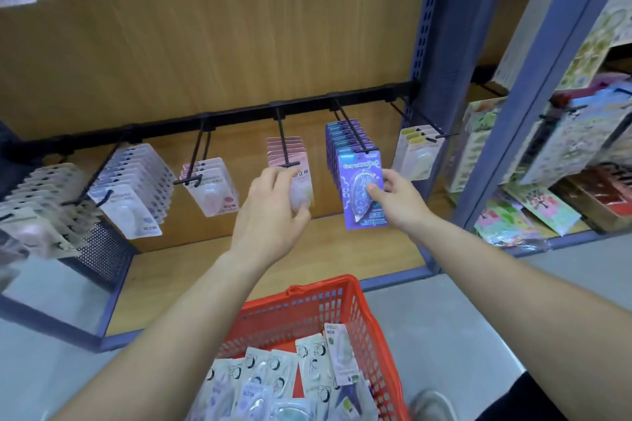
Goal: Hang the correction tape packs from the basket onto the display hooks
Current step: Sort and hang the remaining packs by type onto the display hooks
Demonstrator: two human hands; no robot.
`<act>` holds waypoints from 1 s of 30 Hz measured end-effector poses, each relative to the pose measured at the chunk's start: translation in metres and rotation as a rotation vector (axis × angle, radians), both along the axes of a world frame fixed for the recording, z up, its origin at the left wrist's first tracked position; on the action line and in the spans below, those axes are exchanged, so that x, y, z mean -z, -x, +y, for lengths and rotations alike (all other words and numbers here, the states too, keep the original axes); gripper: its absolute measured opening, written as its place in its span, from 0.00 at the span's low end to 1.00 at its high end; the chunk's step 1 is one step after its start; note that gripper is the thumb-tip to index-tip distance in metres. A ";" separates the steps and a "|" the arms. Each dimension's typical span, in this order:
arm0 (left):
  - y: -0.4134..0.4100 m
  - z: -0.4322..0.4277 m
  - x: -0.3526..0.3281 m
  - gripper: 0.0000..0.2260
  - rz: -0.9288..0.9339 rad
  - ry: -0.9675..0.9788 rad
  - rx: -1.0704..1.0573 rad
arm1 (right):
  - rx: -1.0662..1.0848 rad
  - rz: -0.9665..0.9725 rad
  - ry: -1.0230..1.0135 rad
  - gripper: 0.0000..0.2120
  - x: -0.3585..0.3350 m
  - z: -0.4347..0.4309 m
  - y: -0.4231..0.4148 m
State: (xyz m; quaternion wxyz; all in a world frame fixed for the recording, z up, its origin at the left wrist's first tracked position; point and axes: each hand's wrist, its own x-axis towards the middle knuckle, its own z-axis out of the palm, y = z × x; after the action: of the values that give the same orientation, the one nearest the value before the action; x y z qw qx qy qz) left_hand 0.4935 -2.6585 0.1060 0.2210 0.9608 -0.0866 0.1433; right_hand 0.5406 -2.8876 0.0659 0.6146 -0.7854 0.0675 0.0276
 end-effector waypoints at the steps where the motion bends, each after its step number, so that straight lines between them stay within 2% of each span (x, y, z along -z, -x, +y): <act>1: -0.001 -0.001 0.002 0.28 0.000 0.014 -0.002 | 0.005 -0.008 -0.004 0.09 0.001 0.000 -0.001; 5: -0.006 0.001 0.005 0.30 0.002 0.023 0.000 | 0.021 -0.017 0.041 0.09 0.002 -0.002 -0.007; 11: -0.007 0.001 0.005 0.31 0.032 0.016 0.005 | 0.004 -0.045 0.254 0.19 0.010 0.004 -0.024; 16: -0.002 0.005 -0.001 0.30 0.075 0.102 0.018 | -0.031 0.089 0.570 0.21 0.017 0.012 -0.025; 19: 0.018 0.018 0.003 0.28 0.095 0.102 0.030 | -0.141 0.110 0.802 0.23 0.019 0.020 -0.004; 23: 0.059 0.052 0.044 0.25 0.252 0.068 -0.021 | -0.245 0.069 0.972 0.24 0.026 0.046 0.046; 27: 0.113 0.095 0.114 0.24 0.517 0.044 -0.096 | -0.474 0.123 0.961 0.20 0.068 0.086 0.104; 30: 0.153 0.129 0.166 0.26 0.699 0.003 -0.150 | -0.598 0.220 0.921 0.22 0.116 0.113 0.140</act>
State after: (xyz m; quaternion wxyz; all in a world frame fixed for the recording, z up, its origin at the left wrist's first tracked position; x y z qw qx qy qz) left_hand 0.3410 -2.5297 -0.0601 0.2274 0.9552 0.0654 -0.1780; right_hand 0.4010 -2.7745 -0.0497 0.1627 -0.9502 -0.0890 0.2502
